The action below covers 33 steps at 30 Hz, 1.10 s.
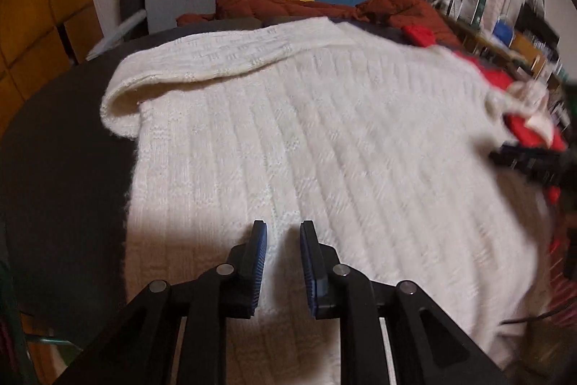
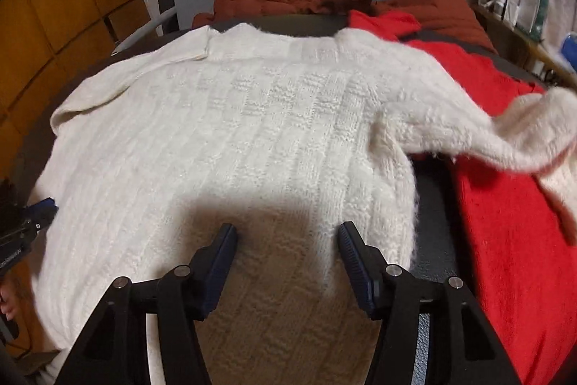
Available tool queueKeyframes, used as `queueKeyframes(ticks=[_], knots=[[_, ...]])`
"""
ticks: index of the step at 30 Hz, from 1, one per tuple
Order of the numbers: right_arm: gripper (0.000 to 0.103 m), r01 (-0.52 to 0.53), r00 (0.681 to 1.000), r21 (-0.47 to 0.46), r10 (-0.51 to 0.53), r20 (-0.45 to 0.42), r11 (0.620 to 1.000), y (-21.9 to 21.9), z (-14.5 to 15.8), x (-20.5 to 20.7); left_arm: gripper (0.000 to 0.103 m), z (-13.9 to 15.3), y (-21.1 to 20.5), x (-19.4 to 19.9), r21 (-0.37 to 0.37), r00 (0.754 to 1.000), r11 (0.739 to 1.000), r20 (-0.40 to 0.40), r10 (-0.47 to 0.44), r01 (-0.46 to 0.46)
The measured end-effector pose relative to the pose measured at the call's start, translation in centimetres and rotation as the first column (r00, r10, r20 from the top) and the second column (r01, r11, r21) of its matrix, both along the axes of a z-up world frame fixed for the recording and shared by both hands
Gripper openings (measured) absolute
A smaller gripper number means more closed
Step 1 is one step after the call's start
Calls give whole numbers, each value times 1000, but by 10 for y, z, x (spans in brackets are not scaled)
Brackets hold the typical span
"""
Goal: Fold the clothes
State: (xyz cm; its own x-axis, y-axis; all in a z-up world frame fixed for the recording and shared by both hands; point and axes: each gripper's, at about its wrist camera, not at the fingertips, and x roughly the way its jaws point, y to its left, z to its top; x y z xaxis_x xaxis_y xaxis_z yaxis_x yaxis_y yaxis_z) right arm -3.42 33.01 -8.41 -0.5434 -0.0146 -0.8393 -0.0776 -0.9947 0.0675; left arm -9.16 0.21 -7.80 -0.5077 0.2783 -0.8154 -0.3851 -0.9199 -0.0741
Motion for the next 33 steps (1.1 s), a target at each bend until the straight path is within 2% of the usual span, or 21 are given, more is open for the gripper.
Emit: queueKeyframes(ticks=[1,3,5,6,8,11,14,16,17,21,22,23,24,26,30,33], knots=[[58,-15,1000,17,15,10,1000,-3,4,-3,17,11,-1,-10,9,1000,1000,-29,9,-9],[58,-35,997,16,36,-75,999,-9,20,-8,20,32,2,-34,-4,995,1000,-98,18,-19],[60,-21,988,10,22,-153,1000,-11,35,-21,27,45,13,-64,-36,992,999,-128,5,-10],[64,-8,986,6,9,-165,1000,-12,37,-34,27,46,22,-79,-68,990,998,-136,-20,11],[69,18,984,-4,-19,-176,1000,-14,39,-62,27,42,43,-105,-151,985,986,-146,-91,69],[69,25,993,52,-19,-120,998,-14,20,-97,27,25,74,-134,-258,970,953,-141,-200,159],[71,36,994,40,-32,-102,999,-9,-2,-98,28,6,91,-155,-313,949,922,-144,-281,226],[72,37,994,33,-33,-108,999,-7,-4,-97,28,-11,96,-168,-342,952,910,-112,-286,233],[73,37,993,29,-34,-112,999,-7,-4,-97,28,-16,95,-172,-329,955,917,-111,-275,226],[75,38,992,24,-35,-120,999,-4,-5,-98,28,-17,78,-181,-198,972,963,-113,-207,182],[75,38,992,28,-34,-121,999,-3,-6,-99,24,-16,75,-184,-176,976,969,-103,-191,172],[76,39,992,33,-35,-121,999,-4,-6,-98,12,-16,71,-187,-153,980,975,-92,-176,160],[77,41,992,37,-36,-121,998,-6,-6,-96,7,-14,67,-190,-132,983,980,-84,-162,150],[78,43,992,40,-38,-121,998,-5,-6,-96,5,-10,60,-195,-91,988,987,-71,-137,131],[79,46,992,34,-41,-122,998,-6,-7,-97,5,20,32,-196,5,989,999,-136,-50,51],[79,46,992,35,-41,-122,998,-6,-7,-97,5,47,-2,-201,76,983,997,-182,34,-21]])
